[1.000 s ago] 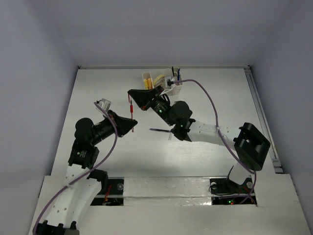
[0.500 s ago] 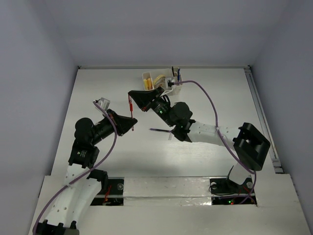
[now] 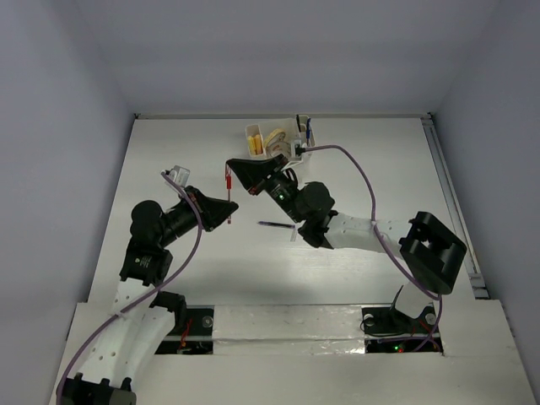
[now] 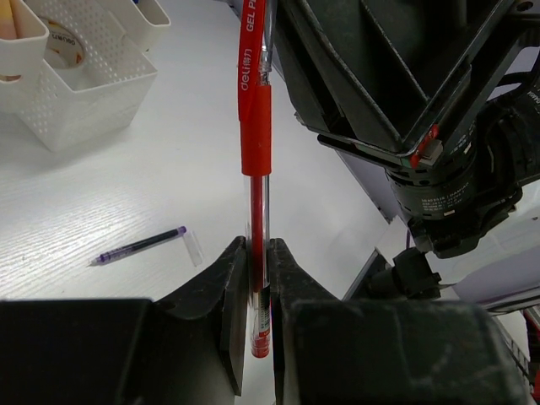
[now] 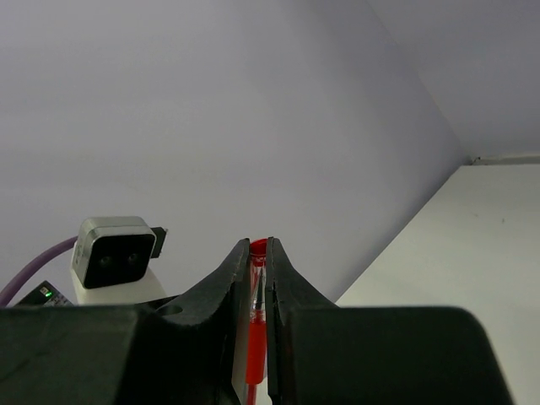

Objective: Sort the stationery into containers
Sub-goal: Close the pen cap on the pen, then place the pen in the storage box.

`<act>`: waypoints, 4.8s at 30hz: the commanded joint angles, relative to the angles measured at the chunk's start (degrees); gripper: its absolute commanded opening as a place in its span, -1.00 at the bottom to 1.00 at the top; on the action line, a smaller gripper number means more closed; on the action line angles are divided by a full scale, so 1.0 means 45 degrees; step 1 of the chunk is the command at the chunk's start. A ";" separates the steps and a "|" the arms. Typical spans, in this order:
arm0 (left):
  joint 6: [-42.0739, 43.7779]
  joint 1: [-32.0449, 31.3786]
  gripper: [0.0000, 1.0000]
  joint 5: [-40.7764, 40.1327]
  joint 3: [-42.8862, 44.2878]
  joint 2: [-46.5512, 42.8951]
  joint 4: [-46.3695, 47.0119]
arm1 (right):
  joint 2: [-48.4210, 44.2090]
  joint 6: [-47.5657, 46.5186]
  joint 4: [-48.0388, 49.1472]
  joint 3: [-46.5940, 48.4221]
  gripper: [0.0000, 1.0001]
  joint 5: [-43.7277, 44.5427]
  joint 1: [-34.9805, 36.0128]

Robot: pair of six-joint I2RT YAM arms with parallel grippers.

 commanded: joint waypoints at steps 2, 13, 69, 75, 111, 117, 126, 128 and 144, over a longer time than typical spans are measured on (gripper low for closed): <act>0.0012 0.0067 -1.00 -0.0404 0.0971 -0.0026 0.1353 | -0.0388 -0.0528 -0.0059 -0.0504 -1.00 -0.0407 0.0084; 0.1378 0.0067 -1.00 -0.0600 0.2629 0.0482 -0.0053 | -0.0603 0.0623 -0.1328 -0.1558 -1.00 -0.2985 0.0084; 0.2472 0.0067 -1.00 0.1998 0.0971 0.0560 -0.1498 | -0.3299 -0.3908 -1.0608 0.1544 0.88 -0.9451 -0.2026; 0.2414 0.0067 -1.00 0.2525 0.0776 0.0502 -0.1207 | -0.2089 -0.3714 -1.0882 0.2952 0.82 -0.9276 -0.2026; 0.2454 0.0067 0.98 0.1706 0.0346 -0.0064 -0.1245 | -0.1581 -0.4489 -1.1950 0.4221 -1.00 -0.1010 -0.5676; 0.2473 0.0067 0.98 0.1607 0.0327 -0.0279 -0.1265 | -0.0449 -0.5801 -1.2150 0.5546 -1.00 0.0937 -0.6907; 0.2531 0.0067 0.98 0.1432 0.0366 -0.0514 -0.1382 | 0.2071 -0.7345 -1.2970 0.7971 -1.00 0.1584 -0.7241; 0.2551 0.0067 0.98 0.1373 0.0346 -0.0572 -0.1402 | 0.2403 -0.7346 -1.3107 0.8108 -1.00 0.1526 -0.7241; 0.2551 0.0067 0.98 0.1315 0.0346 -0.0475 -0.1460 | 0.3498 -0.7384 -1.3614 0.7932 -0.72 0.0196 -0.7241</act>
